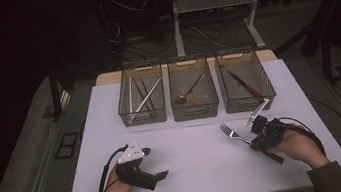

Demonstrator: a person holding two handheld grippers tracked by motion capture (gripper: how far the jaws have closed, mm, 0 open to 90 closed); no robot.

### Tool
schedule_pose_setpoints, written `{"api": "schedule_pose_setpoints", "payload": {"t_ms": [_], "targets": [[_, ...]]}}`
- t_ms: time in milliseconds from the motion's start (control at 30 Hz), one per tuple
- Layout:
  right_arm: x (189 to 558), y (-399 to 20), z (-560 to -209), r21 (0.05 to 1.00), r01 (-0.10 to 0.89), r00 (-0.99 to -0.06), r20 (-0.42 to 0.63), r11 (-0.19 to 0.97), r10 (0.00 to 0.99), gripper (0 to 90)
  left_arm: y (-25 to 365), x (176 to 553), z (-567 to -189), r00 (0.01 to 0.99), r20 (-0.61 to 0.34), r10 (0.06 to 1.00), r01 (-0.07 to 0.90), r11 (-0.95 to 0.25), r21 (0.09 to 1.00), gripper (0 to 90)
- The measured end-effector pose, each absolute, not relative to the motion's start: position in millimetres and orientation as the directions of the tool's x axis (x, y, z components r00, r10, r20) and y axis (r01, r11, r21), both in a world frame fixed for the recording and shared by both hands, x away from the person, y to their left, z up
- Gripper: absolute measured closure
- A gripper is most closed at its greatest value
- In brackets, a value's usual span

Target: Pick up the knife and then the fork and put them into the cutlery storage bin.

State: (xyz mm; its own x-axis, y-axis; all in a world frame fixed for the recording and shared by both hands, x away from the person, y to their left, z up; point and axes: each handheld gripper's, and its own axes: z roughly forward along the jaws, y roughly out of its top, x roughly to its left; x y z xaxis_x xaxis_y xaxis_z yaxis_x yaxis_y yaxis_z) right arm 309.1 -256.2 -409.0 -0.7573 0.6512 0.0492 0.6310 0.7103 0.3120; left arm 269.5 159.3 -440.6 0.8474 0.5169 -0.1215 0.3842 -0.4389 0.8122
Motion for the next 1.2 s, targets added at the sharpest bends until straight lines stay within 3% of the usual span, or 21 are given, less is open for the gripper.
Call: {"api": "schedule_pose_setpoints", "payload": {"t_ms": [433,1200], "targets": [[313,-287,-398,0.519,0.652,-0.702,0.137,0.553,0.699,77.7,159,269,-440,0.847,-0.120,0.518,0.383,-0.437,0.814,0.0],[323,-320,-375,0.748,0.586,-0.620,0.167,0.311,0.767,77.6,159,269,-440,0.846,-0.120,0.519,0.382,-0.432,0.817,0.0]]}}
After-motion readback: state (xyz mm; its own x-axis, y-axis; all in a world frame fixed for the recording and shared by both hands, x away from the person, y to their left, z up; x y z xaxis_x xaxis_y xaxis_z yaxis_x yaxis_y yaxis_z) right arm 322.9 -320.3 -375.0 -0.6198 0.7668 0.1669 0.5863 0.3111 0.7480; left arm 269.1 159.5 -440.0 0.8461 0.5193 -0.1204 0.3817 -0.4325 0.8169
